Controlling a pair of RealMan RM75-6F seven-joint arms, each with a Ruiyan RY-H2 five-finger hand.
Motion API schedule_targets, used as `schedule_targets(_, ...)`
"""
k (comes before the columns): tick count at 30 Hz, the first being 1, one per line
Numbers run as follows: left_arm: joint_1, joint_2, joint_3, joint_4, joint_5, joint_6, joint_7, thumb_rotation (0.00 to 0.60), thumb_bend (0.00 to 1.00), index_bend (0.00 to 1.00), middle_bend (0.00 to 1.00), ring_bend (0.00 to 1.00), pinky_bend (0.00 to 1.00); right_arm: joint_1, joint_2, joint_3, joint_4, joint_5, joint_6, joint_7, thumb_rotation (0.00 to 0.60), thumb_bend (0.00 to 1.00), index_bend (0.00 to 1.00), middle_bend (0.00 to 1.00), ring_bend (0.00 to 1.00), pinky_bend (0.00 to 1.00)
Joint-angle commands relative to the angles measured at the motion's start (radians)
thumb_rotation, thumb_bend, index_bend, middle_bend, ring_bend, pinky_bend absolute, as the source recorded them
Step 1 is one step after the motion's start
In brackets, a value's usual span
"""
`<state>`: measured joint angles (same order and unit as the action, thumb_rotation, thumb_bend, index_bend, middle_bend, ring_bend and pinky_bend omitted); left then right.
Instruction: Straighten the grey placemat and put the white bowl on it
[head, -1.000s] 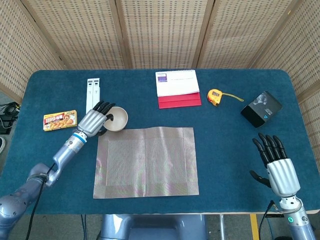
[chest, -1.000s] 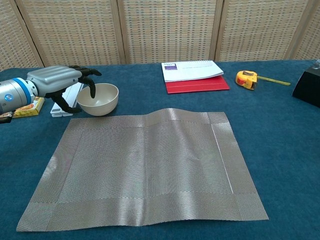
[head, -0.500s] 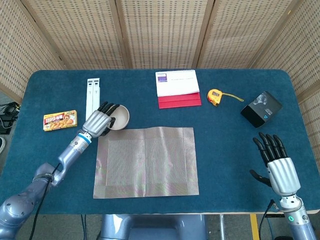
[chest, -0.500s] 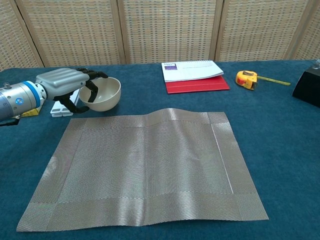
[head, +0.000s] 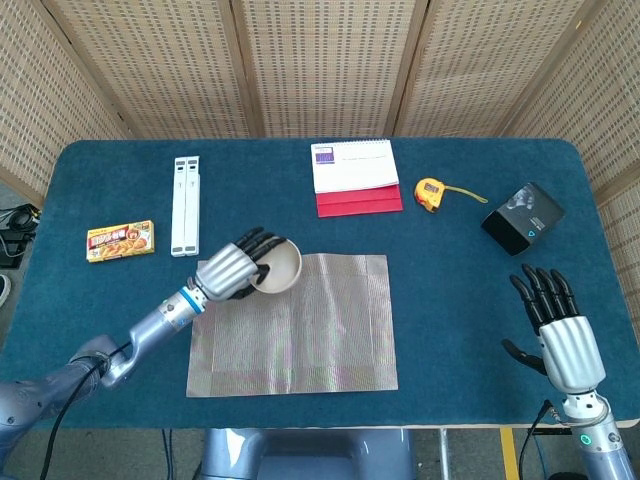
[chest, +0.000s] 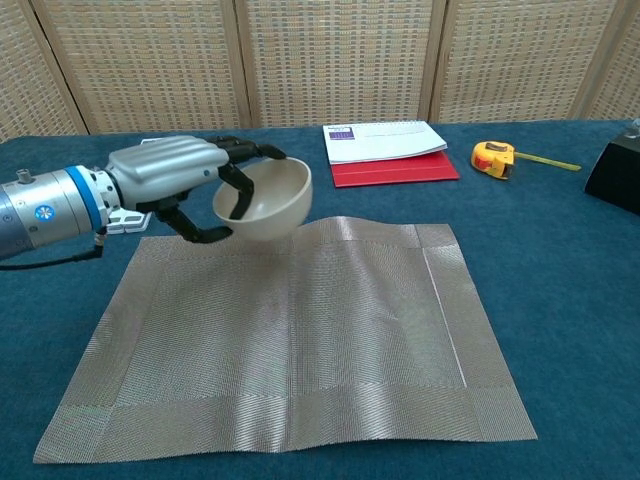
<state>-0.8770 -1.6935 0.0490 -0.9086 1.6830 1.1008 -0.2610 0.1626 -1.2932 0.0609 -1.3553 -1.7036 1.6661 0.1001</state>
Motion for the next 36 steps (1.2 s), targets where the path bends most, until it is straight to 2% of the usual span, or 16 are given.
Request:
schedule_targets(1, -0.021, 0.104, 0.047, -0.264, 0.041, -0.049, 0.173, 0.6, 0.45, 0.71, 0.0, 0.0, 0.0, -0.001, 0.002, 0.001, -0.002, 0.0, 0.003, 0.001, 0.6, 0.0, 0.0, 0.0, 0.0, 0.0)
schedule_targets(5, -0.017, 0.142, 0.06, -0.355, 0.039, -0.083, 0.248, 0.6, 0.45, 0.71, 0.0, 0.0, 0.0, -0.002, 0.004, 0.002, -0.002, 0.001, 0.004, 0.005, 0.6, 0.0, 0.0, 0.0, 0.0, 0.0)
schedule_targets(10, -0.013, 0.159, 0.066, -0.405, 0.028, -0.122, 0.317, 0.6, 0.46, 0.71, 0.0, 0.0, 0.0, -0.001, 0.005, 0.002, -0.004, -0.001, 0.004, 0.004, 0.6, 0.0, 0.0, 0.0, 0.0, 0.0)
schedule_targets(25, 0.007, 0.133, 0.056, -0.383, 0.003, -0.166, 0.412, 0.6, 0.45, 0.68, 0.0, 0.0, 0.0, -0.002, 0.01, 0.004, -0.01, 0.0, 0.006, 0.01, 0.6, 0.0, 0.0, 0.0, 0.0, 0.0)
schedule_targets(27, 0.012, 0.137, 0.053, -0.384, -0.001, -0.163, 0.425, 0.6, 0.44, 0.57, 0.0, 0.0, 0.0, -0.002, 0.011, 0.005, -0.011, 0.0, 0.007, 0.01, 0.6, 0.0, 0.0, 0.0, 0.0, 0.0)
schedule_targets(28, 0.014, 0.139, 0.051, -0.385, -0.003, -0.16, 0.428, 0.6, 0.4, 0.45, 0.0, 0.0, 0.0, -0.003, 0.012, 0.005, -0.012, 0.0, 0.008, 0.011, 0.6, 0.0, 0.0, 0.0, 0.0, 0.0)
schedule_targets(30, 0.021, 0.148, 0.045, -0.393, -0.005, -0.146, 0.431, 0.6, 0.23, 0.16, 0.0, 0.0, 0.0, -0.003, 0.013, 0.005, -0.014, -0.002, 0.01, 0.01, 0.6, 0.0, 0.0, 0.0, 0.0, 0.0)
schedule_targets(32, 0.027, 0.162, 0.043, -0.405, -0.002, -0.131, 0.43, 0.6, 0.07, 0.02, 0.0, 0.0, 0.0, -0.004, 0.014, 0.004, -0.016, -0.005, 0.013, 0.01, 0.6, 0.0, 0.0, 0.0, 0.0, 0.0)
schedule_targets(33, 0.031, 0.175, 0.041, -0.416, -0.001, -0.121, 0.427, 0.6, 0.03, 0.0, 0.0, 0.0, 0.0, -0.004, 0.015, 0.003, -0.018, -0.007, 0.015, 0.01, 0.6, 0.0, 0.0, 0.0, 0.0, 0.0)
schedule_targets(36, 0.044, 0.221, 0.038, -0.457, 0.004, -0.088, 0.417, 0.6, 0.0, 0.0, 0.0, 0.0, 0.0, -0.007, 0.019, 0.001, -0.025, -0.014, 0.021, 0.009, 0.6, 0.0, 0.0, 0.0, 0.0, 0.0)
